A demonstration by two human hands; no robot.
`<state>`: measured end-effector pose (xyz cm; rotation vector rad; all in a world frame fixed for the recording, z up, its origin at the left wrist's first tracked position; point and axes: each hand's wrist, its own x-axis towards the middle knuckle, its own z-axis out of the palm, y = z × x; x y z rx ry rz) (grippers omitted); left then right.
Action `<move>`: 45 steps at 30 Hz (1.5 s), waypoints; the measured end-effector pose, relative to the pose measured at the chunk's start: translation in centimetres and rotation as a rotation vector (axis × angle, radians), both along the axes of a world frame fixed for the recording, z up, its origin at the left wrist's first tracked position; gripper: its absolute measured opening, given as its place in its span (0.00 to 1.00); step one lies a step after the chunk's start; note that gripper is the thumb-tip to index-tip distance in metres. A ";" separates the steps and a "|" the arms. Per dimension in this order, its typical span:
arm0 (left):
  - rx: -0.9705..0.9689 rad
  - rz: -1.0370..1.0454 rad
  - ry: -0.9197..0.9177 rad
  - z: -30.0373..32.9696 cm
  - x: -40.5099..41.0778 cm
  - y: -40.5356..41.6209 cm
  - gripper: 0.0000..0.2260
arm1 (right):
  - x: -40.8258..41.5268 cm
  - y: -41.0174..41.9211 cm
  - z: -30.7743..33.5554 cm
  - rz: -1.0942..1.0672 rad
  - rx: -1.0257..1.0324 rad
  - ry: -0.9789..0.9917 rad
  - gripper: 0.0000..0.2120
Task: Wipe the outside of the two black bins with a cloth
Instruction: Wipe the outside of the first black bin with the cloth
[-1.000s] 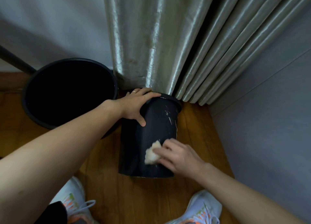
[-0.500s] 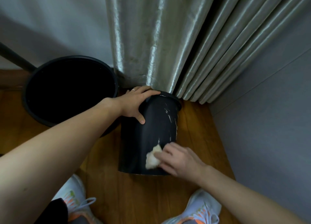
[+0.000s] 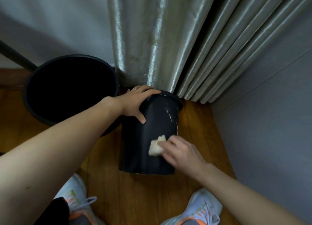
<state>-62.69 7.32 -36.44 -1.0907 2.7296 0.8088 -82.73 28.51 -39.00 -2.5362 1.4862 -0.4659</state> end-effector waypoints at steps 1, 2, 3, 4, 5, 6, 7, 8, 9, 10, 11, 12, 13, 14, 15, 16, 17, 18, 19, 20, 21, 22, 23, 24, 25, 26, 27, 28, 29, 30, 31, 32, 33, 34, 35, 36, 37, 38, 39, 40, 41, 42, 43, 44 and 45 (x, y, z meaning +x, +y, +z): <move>0.000 0.003 0.003 0.0 0.0 0.0 0.56 | 0.0 -0.9 0.2 -0.099 -0.006 -0.021 0.14; -0.001 0.007 0.003 0.1 0.0 0.1 0.56 | 0.1 -1.5 0.3 -0.176 -0.012 -0.040 0.14; -0.001 0.009 0.002 0.1 -0.1 0.1 0.56 | 0.1 -1.8 0.3 -0.215 -0.010 -0.060 0.14; -0.003 0.008 0.001 0.2 0.0 0.2 0.56 | 0.2 -1.6 0.2 -0.207 -0.003 -0.072 0.14; -0.003 0.007 0.000 0.2 0.0 0.2 0.56 | 0.3 -1.0 0.1 -0.156 0.010 -0.071 0.14; -0.004 0.007 -0.003 0.3 0.1 0.2 0.56 | 0.3 -0.2 -0.1 -0.075 0.023 -0.060 0.14; -0.001 0.009 -0.004 0.4 0.1 0.2 0.55 | 0.3 0.7 -0.2 0.026 0.037 -0.041 0.13; 0.001 0.008 -0.005 0.4 0.2 0.2 0.55 | 0.3 1.4 -0.3 0.127 0.047 -0.019 0.12; 0.003 0.005 -0.003 0.3 0.2 0.2 0.55 | 0.1 1.8 -0.3 0.205 0.053 0.011 0.11; 0.002 0.001 0.000 0.3 0.2 0.2 0.55 | -0.1 1.8 -0.1 0.246 0.046 0.039 0.11; 0.003 -0.001 0.004 0.2 0.1 0.2 0.55 | -0.2 1.3 0.0 0.243 0.030 0.053 0.11; 0.002 0.000 0.005 0.2 0.1 0.1 0.55 | -0.2 0.5 0.0 0.191 0.012 0.044 0.11; 0.005 0.004 0.005 0.1 0.0 0.1 0.55 | -0.1 -0.3 0.2 0.094 0.000 0.012 0.12; 0.008 0.008 0.003 0.2 0.0 0.1 0.56 | 0.1 -1.2 0.3 -0.024 -0.006 -0.028 0.12; 0.013 0.012 0.004 0.2 0.0 0.2 0.56 | 0.3 -1.8 0.4 -0.123 -0.007 -0.061 0.12; 0.016 0.016 0.002 0.4 0.0 0.3 0.55 | 0.5 -2.1 0.4 -0.179 -0.008 -0.082 0.13; 0.021 0.020 0.000 0.6 0.0 0.3 0.55 | 0.7 -2.0 0.2 -0.186 -0.012 -0.091 0.13; 0.023 0.021 -0.004 0.7 0.1 0.4 0.55 | 0.9 -1.5 0.1 -0.153 -0.010 -0.094 0.13; 0.028 0.022 -0.005 0.8 0.1 0.4 0.55 | 1.1 -0.6 0.0 -0.085 0.001 -0.093 0.13; 0.031 0.022 -0.006 1.0 0.1 0.4 0.55 | 1.1 0.4 -0.1 0.012 0.019 -0.084 0.12; 0.033 0.021 -0.006 1.0 0.1 0.4 0.55 | 1.2 1.5 -0.2 0.121 0.046 -0.067 0.11; 0.031 0.016 -0.007 1.1 0.1 0.4 0.54 | 1.1 2.4 -0.2 0.210 0.073 -0.041 0.10; 0.032 0.013 -0.007 1.1 0.1 0.4 0.54 | 1.0 2.7 -0.3 0.260 0.090 -0.016 0.10; 0.030 0.010 -0.006 1.1 0.1 0.4 0.54 | 0.9 2.5 -0.3 0.263 0.086 -0.012 0.10; 0.029 0.012 -0.003 1.0 0.1 0.4 0.54 | 0.8 1.9 -0.3 0.221 0.068 -0.029 0.10; 0.029 0.015 -0.003 1.0 0.1 0.4 0.55 | 0.6 1.1 -0.3 0.143 0.048 -0.057 0.11; 0.031 0.018 -0.001 1.0 0.1 0.4 0.55 | 0.6 0.3 -0.3 0.045 0.026 -0.084 0.12; 0.034 0.020 0.001 1.0 0.1 0.4 0.55 | 0.5 -0.4 -0.3 -0.050 0.006 -0.105 0.13; 0.036 0.021 0.001 0.9 0.1 0.4 0.55 | 0.6 -0.8 -0.3 -0.122 -0.008 -0.120 0.13; 0.036 0.022 -0.001 0.9 0.1 0.5 0.55 | 0.8 -0.7 -0.5 -0.155 -0.013 -0.130 0.13; 0.037 0.023 -0.002 0.9 0.2 0.5 0.55 | 1.0 -0.2 -0.7 -0.142 -0.011 -0.132 0.13; 0.037 0.023 -0.004 1.0 0.3 0.5 0.55 | 1.2 0.5 -0.8 -0.082 -0.003 -0.128 0.13; 0.042 0.028 -0.005 1.0 0.4 0.5 0.55 | 1.4 1.4 -1.0 0.005 0.010 -0.119 0.12; 0.048 0.031 -0.007 1.1 0.4 0.5 0.55 | 1.4 2.2 -1.2 0.088 0.027 -0.109 0.12; 0.056 0.035 -0.010 1.2 0.4 0.5 0.55 | 1.3 2.7 -1.3 0.145 0.041 -0.101 0.11; 0.059 0.038 -0.014 1.5 0.2 0.6 0.55 | 1.1 2.9 -1.4 0.169 0.046 -0.104 0.11; 0.057 0.046 -0.021 1.7 -0.2 0.7 0.55 | 1.0 2.8 -1.4 0.168 0.040 -0.122 0.11; 0.056 0.065 -0.028 2.0 -0.6 1.0 0.54 | 1.0 2.6 -1.3 0.150 0.032 -0.147 0.11; 0.065 0.101 -0.024 2.3 -1.3 1.3 0.52 | 1.0 2.3 -1.2 0.116 0.021 -0.179 0.11; 0.082 0.148 -0.007 2.6 -1.8 1.6 0.49 | 1.0 1.9 -1.1 0.060 0.011 -0.222 0.12; 0.103 0.191 0.015 2.6 -2.2 1.8 0.46 | 0.9 1.4 -0.8 -0.017 0.006 -0.278 0.12; 0.120 0.214 0.031 2.7 -2.5 2.0 0.45 | 0.9 0.8 -0.5 -0.114 0.012 -0.344 0.12; 0.136 0.219 0.040 2.6 -2.6 2.1 0.45 | 0.7 0.2 0.0 -0.222 0.026 -0.408 0.13; 0.148 0.212 0.041 2.6 -2.6 2.1 0.45 | 0.6 -0.6 0.6 -0.327 0.039 -0.461 0.13; 0.158 0.204 0.039 2.6 -2.5 2.1 0.46 | 0.4 -1.4 1.2 -0.424 0.046 -0.500 0.14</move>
